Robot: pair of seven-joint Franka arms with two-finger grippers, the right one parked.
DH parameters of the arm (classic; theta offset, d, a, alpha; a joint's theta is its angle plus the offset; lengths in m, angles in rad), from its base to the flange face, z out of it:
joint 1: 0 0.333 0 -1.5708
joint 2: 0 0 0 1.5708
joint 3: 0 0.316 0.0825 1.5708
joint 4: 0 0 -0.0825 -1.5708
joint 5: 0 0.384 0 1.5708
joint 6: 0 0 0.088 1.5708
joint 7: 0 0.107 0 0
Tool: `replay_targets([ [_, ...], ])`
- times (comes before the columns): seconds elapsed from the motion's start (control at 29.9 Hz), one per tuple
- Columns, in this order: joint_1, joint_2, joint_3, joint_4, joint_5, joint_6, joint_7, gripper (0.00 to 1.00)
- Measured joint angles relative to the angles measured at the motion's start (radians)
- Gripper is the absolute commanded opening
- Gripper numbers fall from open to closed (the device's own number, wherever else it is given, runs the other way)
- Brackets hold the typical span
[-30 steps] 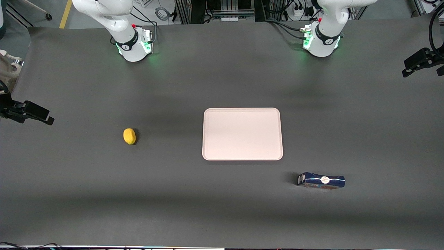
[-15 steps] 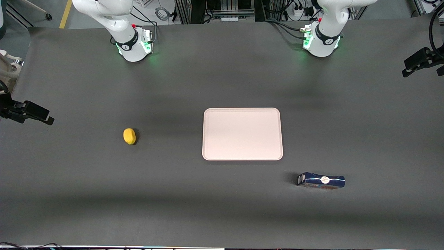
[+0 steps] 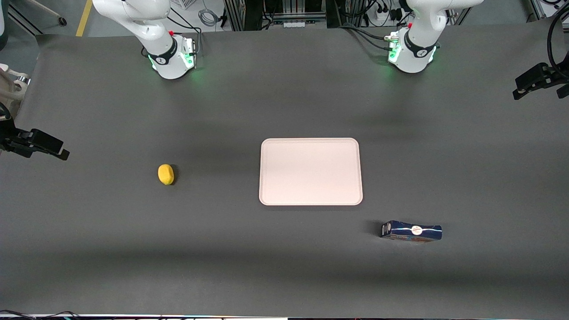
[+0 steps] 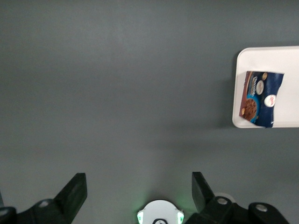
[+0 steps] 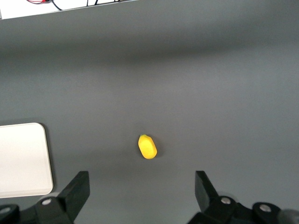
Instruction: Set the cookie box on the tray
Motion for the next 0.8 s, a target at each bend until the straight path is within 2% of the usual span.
replay_targets([
  [0.37,-0.004,0.219,-0.081,0.002,0.0,0.252,-0.446,1.0],
  [0.8,-0.008,0.365,-0.127,-0.155,0.011,0.655,-0.69,1.0],
])
